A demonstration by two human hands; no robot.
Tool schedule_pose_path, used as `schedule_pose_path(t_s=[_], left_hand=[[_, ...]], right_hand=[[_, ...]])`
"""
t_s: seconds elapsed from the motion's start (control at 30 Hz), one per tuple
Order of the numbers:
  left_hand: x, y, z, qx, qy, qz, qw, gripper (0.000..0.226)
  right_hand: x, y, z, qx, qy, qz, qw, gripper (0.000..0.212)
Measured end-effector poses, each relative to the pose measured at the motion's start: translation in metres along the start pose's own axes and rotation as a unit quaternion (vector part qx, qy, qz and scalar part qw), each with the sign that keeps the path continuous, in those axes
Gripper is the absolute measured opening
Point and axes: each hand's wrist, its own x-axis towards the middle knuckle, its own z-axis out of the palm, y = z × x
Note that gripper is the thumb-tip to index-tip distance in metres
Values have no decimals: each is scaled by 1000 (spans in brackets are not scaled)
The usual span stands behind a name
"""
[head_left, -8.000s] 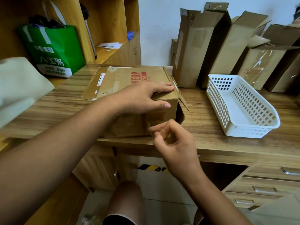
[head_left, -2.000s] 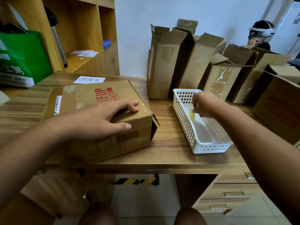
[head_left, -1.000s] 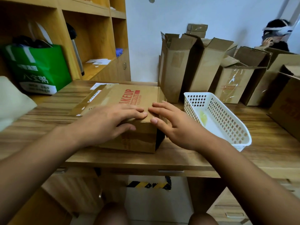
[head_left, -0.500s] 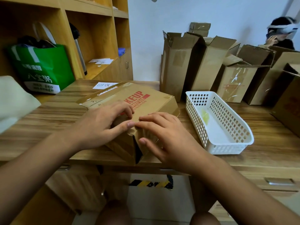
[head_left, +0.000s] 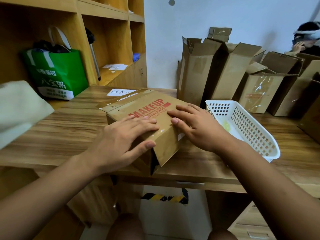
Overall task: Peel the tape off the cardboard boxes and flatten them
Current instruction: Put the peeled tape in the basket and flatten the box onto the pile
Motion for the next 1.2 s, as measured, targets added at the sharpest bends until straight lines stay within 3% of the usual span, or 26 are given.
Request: schedule_pose_path(t_s=[0.13, 0.27, 0.53, 0.73, 0.87, 1.0, 1.2], left_hand=[[-3, -2, 0, 9, 3, -7, 1000, 57], [-10, -13, -2, -23, 22, -14, 999, 45], [-16, -30, 7, -28, 35, -71, 996, 49], [-14, -23, 17, -4, 71, -50, 996, 46], [-17, -16, 21, 30, 53, -33, 998, 66], [-18, -14, 25, 60, 18, -39, 997, 89], [-15, -14, 26, 53, 35, -39, 997, 87]], right_hand=[[-13, 2, -2, -61, 33, -15, 997, 63], [-31, -1, -10, -89, 54, -17, 994, 55], [-62, 3, -5, -37, 94, -57, 993, 51], [-64, 15, 6, -41, 87, -82, 992, 74], [-66, 19, 8, -44, 77, -75, 993, 88], [-65, 21, 7, -84, 91, -85, 989, 81], [-67, 28, 6, -68, 95, -118, 986, 73]])
